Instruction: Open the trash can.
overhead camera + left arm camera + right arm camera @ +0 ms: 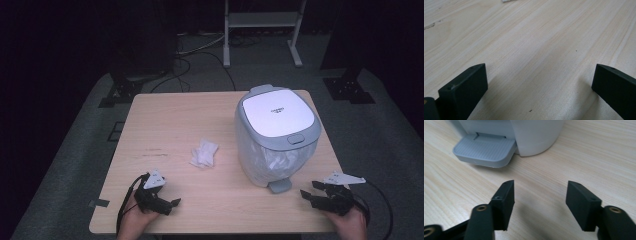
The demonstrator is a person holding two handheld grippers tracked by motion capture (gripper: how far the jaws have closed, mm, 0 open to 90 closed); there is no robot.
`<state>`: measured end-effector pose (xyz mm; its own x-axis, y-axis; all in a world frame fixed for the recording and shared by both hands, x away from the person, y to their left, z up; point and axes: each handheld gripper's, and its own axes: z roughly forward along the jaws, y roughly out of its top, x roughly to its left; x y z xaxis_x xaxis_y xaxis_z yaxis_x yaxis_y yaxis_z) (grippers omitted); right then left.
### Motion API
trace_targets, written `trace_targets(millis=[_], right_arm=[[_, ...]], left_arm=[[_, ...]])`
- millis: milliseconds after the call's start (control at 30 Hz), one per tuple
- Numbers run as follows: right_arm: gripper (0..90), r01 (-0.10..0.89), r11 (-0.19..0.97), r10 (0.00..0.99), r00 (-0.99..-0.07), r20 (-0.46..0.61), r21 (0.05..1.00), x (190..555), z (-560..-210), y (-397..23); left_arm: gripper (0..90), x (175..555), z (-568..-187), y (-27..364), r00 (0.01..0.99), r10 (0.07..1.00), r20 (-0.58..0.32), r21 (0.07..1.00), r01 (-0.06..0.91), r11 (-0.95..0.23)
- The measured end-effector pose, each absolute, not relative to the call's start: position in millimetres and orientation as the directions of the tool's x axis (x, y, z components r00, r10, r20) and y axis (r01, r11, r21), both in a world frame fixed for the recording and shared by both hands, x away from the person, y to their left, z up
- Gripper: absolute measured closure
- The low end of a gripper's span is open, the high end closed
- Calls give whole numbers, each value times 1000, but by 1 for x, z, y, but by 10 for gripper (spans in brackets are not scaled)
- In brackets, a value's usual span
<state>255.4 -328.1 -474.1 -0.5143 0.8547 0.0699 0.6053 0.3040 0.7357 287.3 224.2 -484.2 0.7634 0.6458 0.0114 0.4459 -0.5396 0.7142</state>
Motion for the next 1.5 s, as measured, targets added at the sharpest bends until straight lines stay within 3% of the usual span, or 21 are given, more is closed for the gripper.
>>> trace_targets(millis=[333,700,1500], right_arm=[[578,599,298,838,-536,96,744,255,-467,-328],[894,567,303,814,-572,101,766,256,-457,-325],[898,522,335,723,-677,141,785,263,-447,-305]], left_arm=[[0,287,-484,224,763,646,12,714,446,-540],[0,287,-484,224,763,646,11,714,446,-539],[0,287,-484,224,763,646,11,714,446,-540]])
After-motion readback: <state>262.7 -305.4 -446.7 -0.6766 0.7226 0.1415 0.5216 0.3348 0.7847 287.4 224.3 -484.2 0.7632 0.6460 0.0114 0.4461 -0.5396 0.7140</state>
